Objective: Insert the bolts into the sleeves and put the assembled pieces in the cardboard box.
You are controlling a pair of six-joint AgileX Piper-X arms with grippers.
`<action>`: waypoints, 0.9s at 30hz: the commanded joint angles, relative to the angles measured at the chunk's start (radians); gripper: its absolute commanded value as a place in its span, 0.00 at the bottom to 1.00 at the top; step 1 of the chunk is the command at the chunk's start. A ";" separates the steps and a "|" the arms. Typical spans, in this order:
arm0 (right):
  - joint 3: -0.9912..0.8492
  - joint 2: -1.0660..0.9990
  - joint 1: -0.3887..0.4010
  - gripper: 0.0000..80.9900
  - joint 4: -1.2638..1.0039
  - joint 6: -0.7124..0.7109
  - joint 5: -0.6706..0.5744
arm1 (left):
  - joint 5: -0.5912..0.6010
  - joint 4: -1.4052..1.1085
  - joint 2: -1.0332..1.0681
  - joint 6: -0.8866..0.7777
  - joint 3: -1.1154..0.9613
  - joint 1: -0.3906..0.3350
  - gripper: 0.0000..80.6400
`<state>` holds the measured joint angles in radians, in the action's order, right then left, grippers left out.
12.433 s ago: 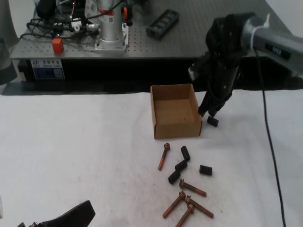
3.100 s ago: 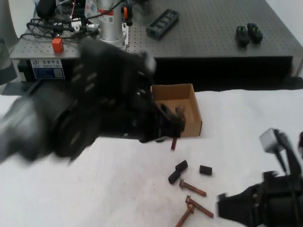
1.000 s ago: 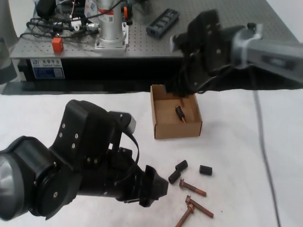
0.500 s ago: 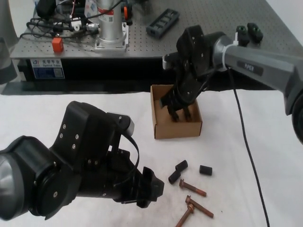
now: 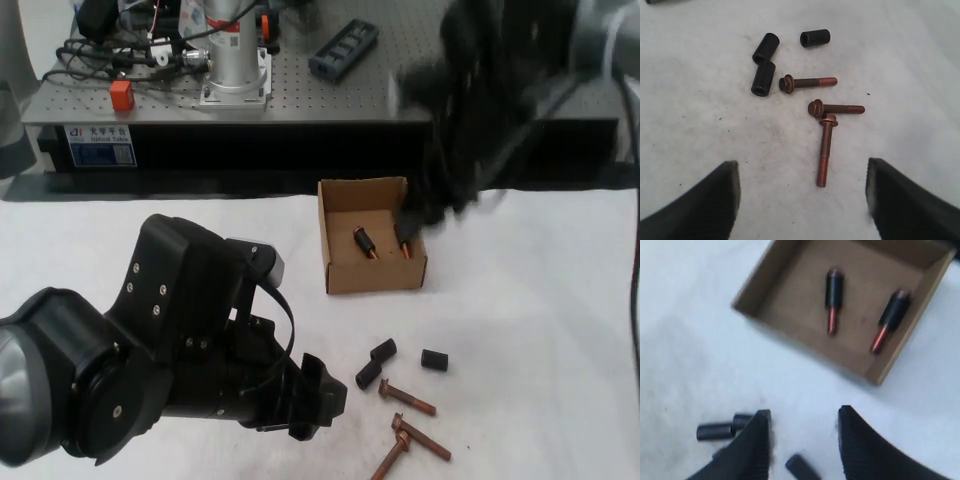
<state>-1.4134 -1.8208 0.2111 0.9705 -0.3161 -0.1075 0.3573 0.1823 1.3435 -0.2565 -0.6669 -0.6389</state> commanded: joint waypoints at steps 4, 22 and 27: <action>0.103 -0.050 0.025 0.39 -0.023 -0.042 0.164 | -0.014 -0.002 0.000 0.011 -0.003 0.000 0.64; 0.121 -0.137 0.036 0.39 -0.015 -0.048 0.164 | -0.014 0.004 0.000 0.032 -0.003 0.000 0.59; 0.121 -0.137 0.036 0.39 -0.013 -0.048 0.164 | -0.014 0.005 0.000 0.032 -0.003 0.000 0.59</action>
<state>-1.2896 -1.9597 0.2464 0.9469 -0.3565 0.0566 0.3573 0.1842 1.3435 -0.2364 -0.6669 -0.6389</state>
